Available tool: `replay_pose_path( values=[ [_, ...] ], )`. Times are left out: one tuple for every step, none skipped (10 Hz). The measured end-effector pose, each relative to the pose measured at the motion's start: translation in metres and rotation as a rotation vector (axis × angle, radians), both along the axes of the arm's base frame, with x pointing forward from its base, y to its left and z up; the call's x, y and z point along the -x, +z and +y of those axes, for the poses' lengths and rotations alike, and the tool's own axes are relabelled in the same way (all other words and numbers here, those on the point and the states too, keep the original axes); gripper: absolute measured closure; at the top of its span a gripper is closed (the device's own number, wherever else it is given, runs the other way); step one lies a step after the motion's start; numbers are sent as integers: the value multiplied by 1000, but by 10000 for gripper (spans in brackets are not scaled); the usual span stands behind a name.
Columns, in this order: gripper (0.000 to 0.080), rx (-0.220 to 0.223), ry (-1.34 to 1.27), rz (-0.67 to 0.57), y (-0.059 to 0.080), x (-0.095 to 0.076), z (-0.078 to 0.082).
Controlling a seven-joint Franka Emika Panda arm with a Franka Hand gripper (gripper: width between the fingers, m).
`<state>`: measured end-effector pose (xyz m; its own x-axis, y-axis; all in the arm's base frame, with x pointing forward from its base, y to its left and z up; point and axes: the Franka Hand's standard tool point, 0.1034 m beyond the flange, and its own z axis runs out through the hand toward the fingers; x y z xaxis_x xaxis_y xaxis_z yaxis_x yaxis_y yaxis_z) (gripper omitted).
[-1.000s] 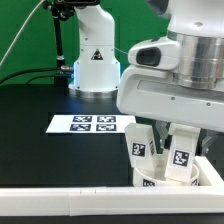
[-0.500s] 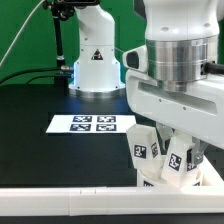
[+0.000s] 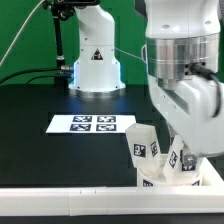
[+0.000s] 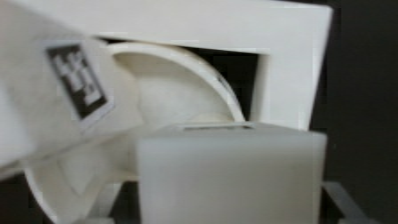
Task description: Assemble stool
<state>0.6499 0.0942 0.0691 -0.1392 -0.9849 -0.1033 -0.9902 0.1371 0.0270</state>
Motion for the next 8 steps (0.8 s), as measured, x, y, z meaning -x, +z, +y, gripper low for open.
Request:
replay_pose_path(
  values=[
    [462,-4,-217,11,-1,0,4],
    [462,-9,-337,-6,-2,-2,11],
    [462,-20,-350,-36,-2,-2,14],
    [462,-15,-354,-52,-2,-1,15],
    [462,-3,-344,-53,-2,0,18],
    [462,-3,-336,-54,-2,0,19],
    [462,-6,-341,-54,-2,0,19],
    [462,-6,-339,-55,-2,0,19]
  ],
)
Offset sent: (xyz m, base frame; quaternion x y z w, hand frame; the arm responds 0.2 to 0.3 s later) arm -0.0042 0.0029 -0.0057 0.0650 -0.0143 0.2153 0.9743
